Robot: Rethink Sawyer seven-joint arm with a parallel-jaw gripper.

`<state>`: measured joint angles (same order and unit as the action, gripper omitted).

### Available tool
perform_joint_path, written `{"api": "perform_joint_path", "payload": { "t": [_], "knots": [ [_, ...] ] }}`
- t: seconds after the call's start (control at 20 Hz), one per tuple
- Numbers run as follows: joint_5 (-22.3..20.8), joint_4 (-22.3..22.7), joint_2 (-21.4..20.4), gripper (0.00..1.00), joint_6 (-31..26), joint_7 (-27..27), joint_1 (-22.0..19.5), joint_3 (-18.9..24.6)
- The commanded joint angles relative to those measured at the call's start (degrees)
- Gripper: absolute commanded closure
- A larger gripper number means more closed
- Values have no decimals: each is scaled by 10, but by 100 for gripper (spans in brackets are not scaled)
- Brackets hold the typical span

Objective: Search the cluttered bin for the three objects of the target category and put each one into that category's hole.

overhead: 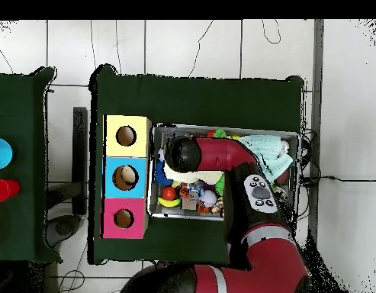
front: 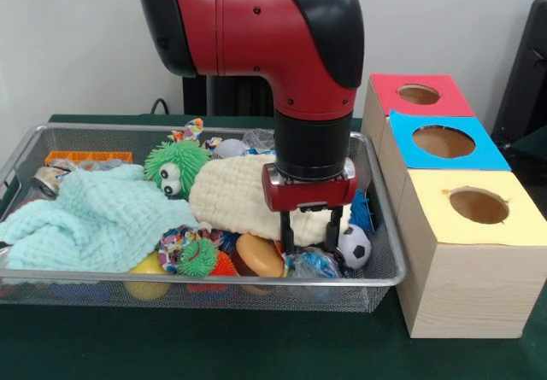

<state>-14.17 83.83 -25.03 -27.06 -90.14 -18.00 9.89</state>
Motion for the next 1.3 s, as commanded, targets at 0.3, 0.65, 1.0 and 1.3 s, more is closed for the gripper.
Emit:
{"api": "perform_joint_path", "payload": {
  "t": [0.3, 0.65, 1.0, 1.3],
  "knots": [
    [9, 45, 8, 0, 33, -48, -29, 59],
    [31, 37, -22, 0, -49, -50, -17, 43],
    [22, 44, 7, 0, 55, -70, -25, 58],
    [25, 47, 8, 0, 69, -73, -28, 62]
  ]
}}
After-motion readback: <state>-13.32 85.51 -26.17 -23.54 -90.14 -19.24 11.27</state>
